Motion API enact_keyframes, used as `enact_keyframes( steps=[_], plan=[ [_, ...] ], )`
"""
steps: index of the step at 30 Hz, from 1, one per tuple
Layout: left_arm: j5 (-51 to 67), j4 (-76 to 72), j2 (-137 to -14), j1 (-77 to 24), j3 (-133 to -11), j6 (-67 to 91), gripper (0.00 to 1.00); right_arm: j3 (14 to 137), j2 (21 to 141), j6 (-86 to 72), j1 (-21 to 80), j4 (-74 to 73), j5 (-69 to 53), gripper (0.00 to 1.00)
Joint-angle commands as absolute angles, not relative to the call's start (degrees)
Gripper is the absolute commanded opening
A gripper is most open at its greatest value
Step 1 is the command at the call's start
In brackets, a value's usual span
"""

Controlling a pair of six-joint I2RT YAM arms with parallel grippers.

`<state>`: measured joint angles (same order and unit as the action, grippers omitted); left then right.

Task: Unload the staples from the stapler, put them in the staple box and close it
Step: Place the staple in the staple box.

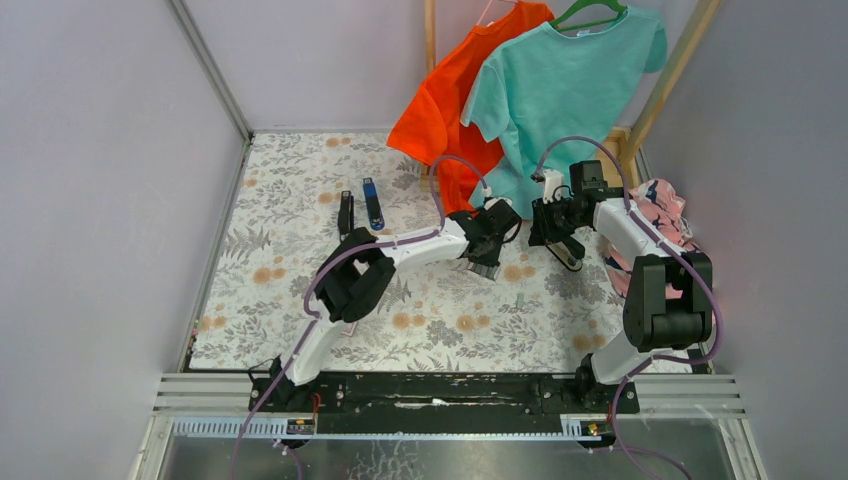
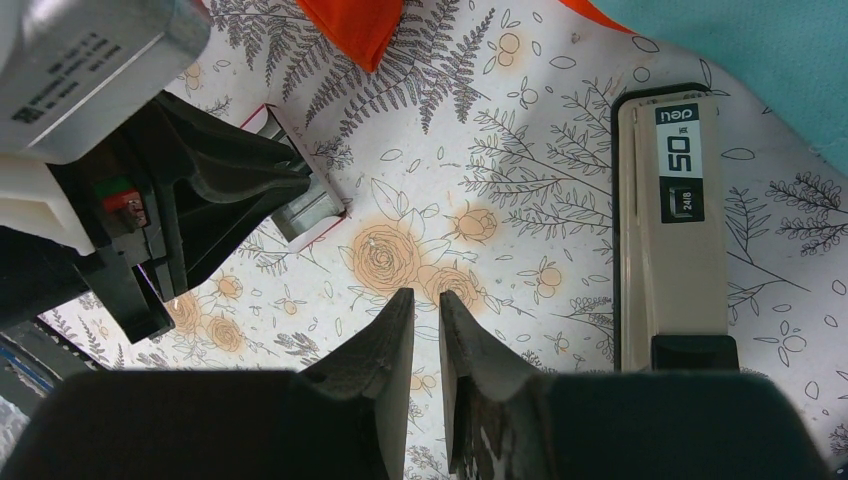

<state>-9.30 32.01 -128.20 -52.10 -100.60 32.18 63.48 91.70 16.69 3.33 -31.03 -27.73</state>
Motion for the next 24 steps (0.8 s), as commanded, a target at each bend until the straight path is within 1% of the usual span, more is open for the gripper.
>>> enact_keyframes(
  steps=[1,7,16,24],
  plan=[
    [-10.4,33.3,-129.0,-52.1,-102.4,31.2,0.16,65.5,89.6,16.9,3.1,-31.6,-28.9,0.23],
    [-10.3,33.5,-129.0,-52.1,-102.5,31.2,0.17,65.5,89.6,17.0,3.1,-31.7,-28.9,0.23],
    [-9.8,33.5,-129.1,-52.0,-102.8,31.1,0.22,65.5,89.6,17.0,3.1,-31.8,-28.9,0.23],
    [-9.9,33.7,-129.0,-52.1,-102.9,31.0,0.23,65.6,89.8,17.0,3.1,-31.8,-29.0,0.23]
  ],
)
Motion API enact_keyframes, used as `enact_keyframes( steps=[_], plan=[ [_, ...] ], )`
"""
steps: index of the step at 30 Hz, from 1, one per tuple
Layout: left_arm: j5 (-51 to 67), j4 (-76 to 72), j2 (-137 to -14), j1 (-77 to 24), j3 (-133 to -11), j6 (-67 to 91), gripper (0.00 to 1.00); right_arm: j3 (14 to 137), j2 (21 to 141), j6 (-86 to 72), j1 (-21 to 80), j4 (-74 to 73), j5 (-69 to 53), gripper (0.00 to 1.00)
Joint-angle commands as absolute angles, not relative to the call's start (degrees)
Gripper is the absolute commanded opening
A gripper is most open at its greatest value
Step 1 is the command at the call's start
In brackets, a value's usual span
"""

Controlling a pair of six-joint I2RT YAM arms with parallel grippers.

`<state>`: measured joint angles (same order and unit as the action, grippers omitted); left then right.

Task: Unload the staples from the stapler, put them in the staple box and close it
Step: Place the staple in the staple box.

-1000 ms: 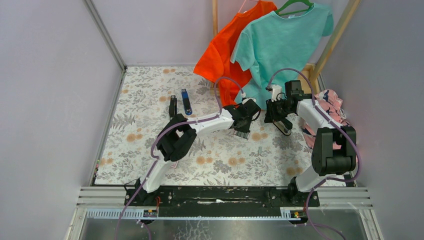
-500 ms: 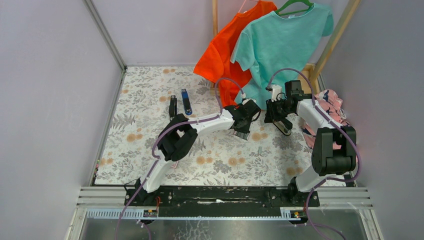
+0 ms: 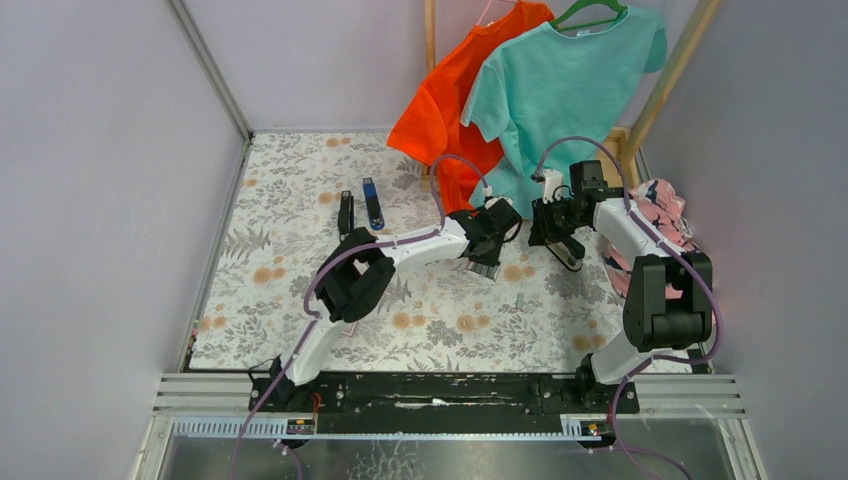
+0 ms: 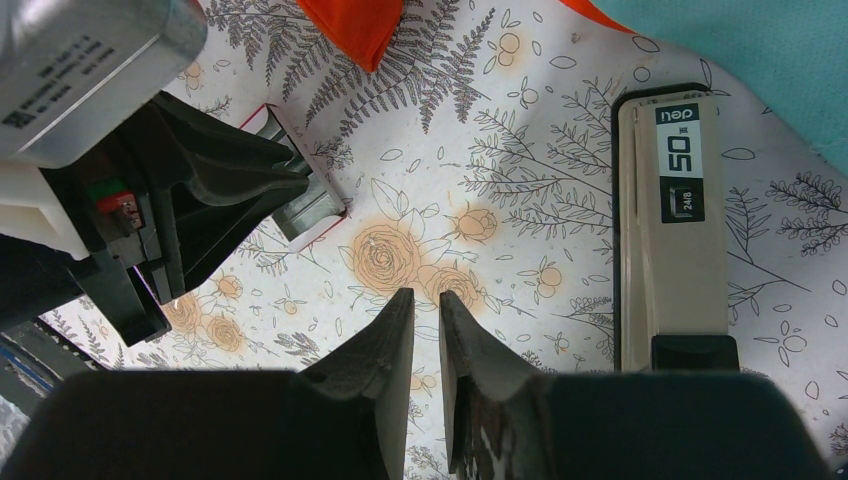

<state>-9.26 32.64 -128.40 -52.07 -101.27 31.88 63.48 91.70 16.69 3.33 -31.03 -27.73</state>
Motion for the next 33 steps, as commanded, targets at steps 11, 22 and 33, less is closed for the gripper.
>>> enact_keyframes(
  steps=[11,22,33],
  plan=[
    [-9.5,34.0,-128.9,-52.1,-103.0,31.0,0.26,65.6,89.8,17.0,3.1,-31.8,-29.0,0.23],
    [-8.6,33.9,-128.9,-52.0,-103.3,31.3,0.29,65.6,89.8,17.1,3.1,-31.8,-29.0,0.23],
    [-9.0,33.7,-127.3,-52.1,-102.8,31.5,0.29,65.6,89.8,17.2,3.1,-32.0,-29.2,0.23]
  ],
)
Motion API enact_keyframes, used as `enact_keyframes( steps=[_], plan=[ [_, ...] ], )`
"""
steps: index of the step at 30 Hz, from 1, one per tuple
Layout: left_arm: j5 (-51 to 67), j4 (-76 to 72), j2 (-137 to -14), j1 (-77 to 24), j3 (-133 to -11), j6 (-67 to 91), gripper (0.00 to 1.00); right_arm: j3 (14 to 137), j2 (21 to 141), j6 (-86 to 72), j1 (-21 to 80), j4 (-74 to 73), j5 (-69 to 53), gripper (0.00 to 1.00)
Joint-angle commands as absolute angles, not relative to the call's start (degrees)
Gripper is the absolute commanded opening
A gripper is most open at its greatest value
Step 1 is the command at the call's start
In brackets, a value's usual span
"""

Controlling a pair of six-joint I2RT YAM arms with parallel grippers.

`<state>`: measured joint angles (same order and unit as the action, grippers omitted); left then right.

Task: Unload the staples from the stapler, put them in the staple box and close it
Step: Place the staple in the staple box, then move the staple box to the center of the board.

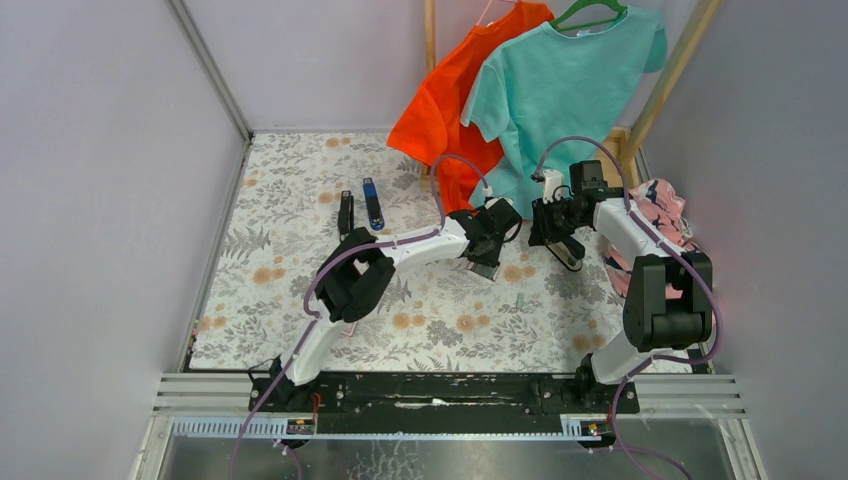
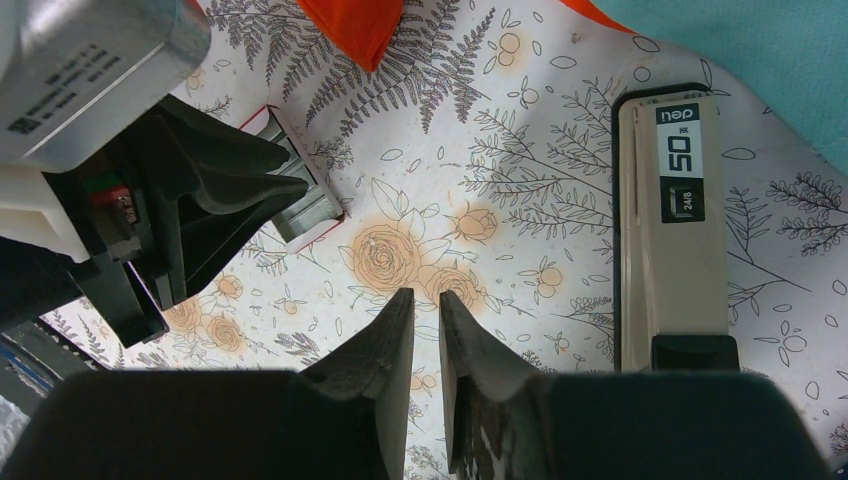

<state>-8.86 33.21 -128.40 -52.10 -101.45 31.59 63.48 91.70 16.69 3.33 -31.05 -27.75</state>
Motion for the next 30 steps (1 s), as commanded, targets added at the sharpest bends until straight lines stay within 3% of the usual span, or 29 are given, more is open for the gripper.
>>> enact_keyframes(
  steps=[1,7,13,17,22,30],
  plan=[
    [-9.0,33.1,-126.3,-52.1,-102.2,31.4,0.29,65.7,89.8,17.3,3.1,-32.1,-29.5,0.23],
    [-9.2,23.3,-116.9,-52.1,-92.9,30.1,0.29,65.9,88.8,21.5,3.1,-34.3,-35.9,0.23],
    [-11.3,5.7,-103.8,-51.5,-74.5,24.1,0.29,65.1,86.6,27.9,3.2,-36.9,-46.5,0.23],
    [-7.2,-5.6,-96.0,-47.3,-61.3,22.2,0.37,62.9,84.9,32.4,3.2,-36.5,-51.8,0.24],
    [6.5,-11.8,-94.3,-38.1,-52.3,27.2,0.26,59.3,83.4,51.0,4.1,-42.3,-58.2,0.22],
    [7.0,-23.4,-85.1,-37.0,-42.0,22.1,0.25,54.4,80.0,63.0,10.5,-41.9,-55.6,0.22]
  ],
)
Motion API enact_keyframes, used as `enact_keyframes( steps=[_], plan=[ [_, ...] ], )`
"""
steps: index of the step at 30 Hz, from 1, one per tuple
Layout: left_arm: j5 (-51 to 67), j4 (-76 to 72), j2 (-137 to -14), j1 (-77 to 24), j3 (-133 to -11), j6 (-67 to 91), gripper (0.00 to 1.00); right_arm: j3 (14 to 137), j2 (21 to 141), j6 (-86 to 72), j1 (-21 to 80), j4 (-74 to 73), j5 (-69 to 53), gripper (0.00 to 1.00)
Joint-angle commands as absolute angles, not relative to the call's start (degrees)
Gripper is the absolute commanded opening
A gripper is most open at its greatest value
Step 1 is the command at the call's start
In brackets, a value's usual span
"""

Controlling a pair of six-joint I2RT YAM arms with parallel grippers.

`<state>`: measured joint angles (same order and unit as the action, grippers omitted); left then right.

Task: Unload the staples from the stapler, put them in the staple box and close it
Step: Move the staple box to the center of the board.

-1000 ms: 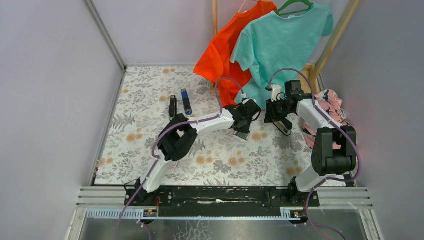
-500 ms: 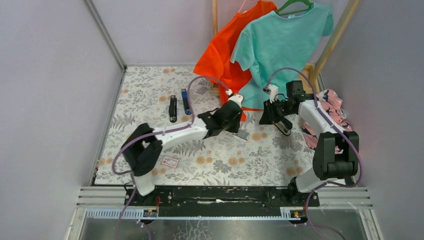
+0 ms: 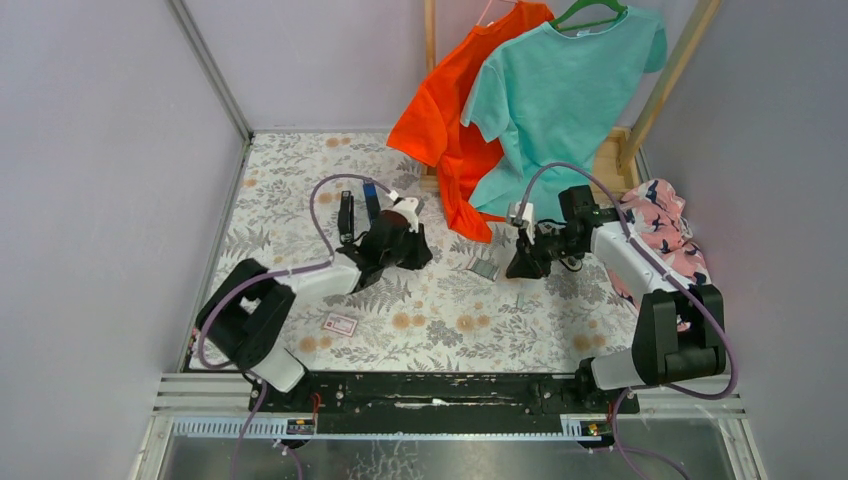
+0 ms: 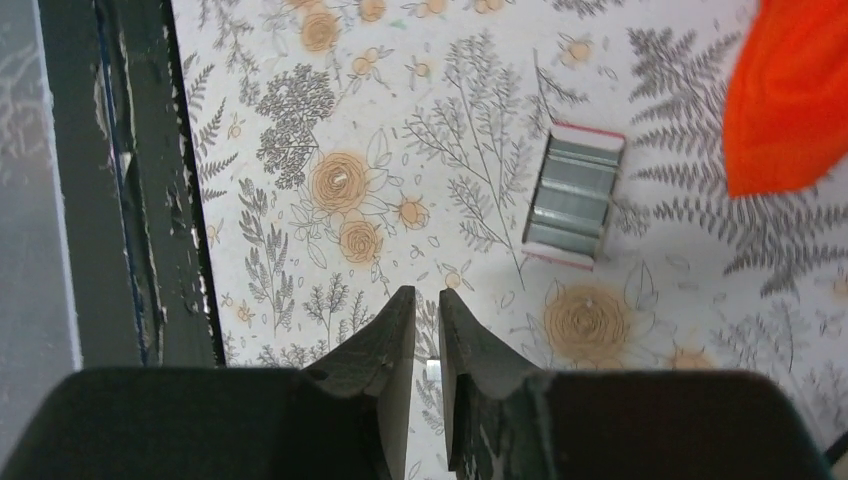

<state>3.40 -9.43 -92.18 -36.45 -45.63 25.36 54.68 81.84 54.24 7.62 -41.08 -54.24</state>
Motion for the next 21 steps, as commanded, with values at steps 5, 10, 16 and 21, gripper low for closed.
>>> enact_keyframes(
  steps=[5,10,16,21],
  plan=[
    [4.8,-35.2,-73.8,-36.9,-32.2,19.3,0.31,52.4,81.0,74.0,14.4,-45.0,-56.9,0.21],
    [1.7,-44.3,-67.3,-35.4,-23.8,21.6,0.75,51.3,80.8,65.6,21.1,-37.0,-51.1,0.21],
    [10.3,-48.3,-66.7,-31.0,-20.3,28.1,1.00,52.2,84.2,60.2,26.4,-34.4,-45.9,0.21],
    [12.1,-48.3,-63.0,-29.1,-18.1,29.0,1.00,52.6,86.3,57.7,30.2,-32.5,-41.8,0.21]
  ],
)
